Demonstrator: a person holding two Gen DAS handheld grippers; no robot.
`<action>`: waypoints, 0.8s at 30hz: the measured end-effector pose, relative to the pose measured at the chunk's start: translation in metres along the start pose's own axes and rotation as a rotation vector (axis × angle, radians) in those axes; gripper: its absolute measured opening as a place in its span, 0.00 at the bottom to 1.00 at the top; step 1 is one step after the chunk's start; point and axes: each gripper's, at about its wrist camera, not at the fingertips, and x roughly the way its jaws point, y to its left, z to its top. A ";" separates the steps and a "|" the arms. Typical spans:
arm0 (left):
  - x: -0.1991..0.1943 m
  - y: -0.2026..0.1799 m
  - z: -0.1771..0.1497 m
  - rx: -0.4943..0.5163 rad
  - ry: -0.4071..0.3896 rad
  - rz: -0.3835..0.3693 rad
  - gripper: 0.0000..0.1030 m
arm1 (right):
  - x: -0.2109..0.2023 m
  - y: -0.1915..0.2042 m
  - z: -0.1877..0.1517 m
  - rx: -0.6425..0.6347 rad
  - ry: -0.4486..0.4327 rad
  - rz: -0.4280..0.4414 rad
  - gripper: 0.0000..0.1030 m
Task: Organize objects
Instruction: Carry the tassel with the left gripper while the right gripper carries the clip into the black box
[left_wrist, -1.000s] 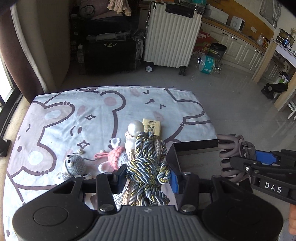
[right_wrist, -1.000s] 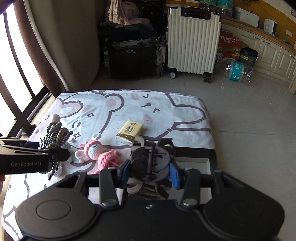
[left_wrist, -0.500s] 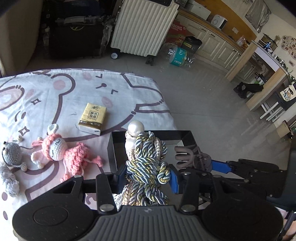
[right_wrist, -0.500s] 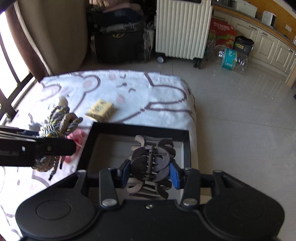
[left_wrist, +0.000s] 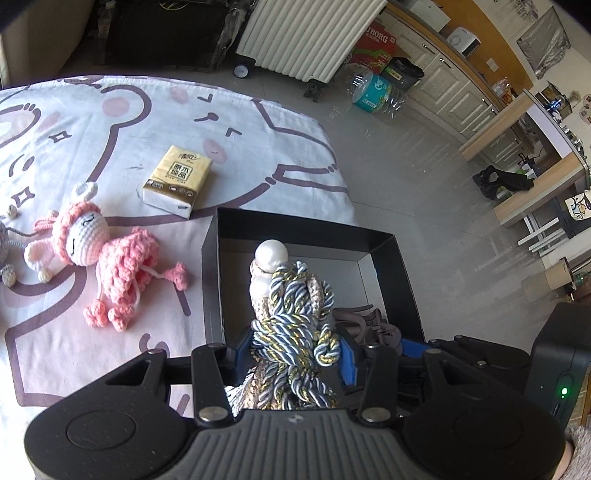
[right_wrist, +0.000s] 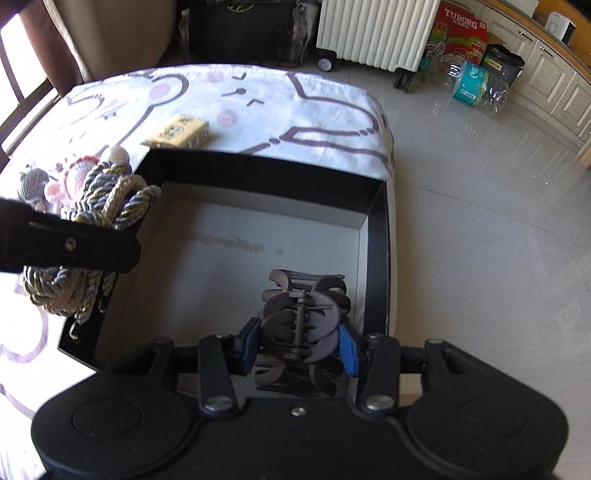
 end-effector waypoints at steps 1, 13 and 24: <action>0.001 0.000 -0.001 0.000 0.003 0.002 0.46 | 0.002 0.000 -0.001 0.000 0.002 -0.003 0.44; 0.013 0.000 -0.010 0.008 0.019 0.066 0.47 | -0.008 -0.009 -0.004 0.054 -0.010 0.020 0.53; -0.005 -0.003 -0.006 0.043 0.026 0.079 0.49 | -0.025 -0.010 -0.002 0.103 -0.034 0.063 0.49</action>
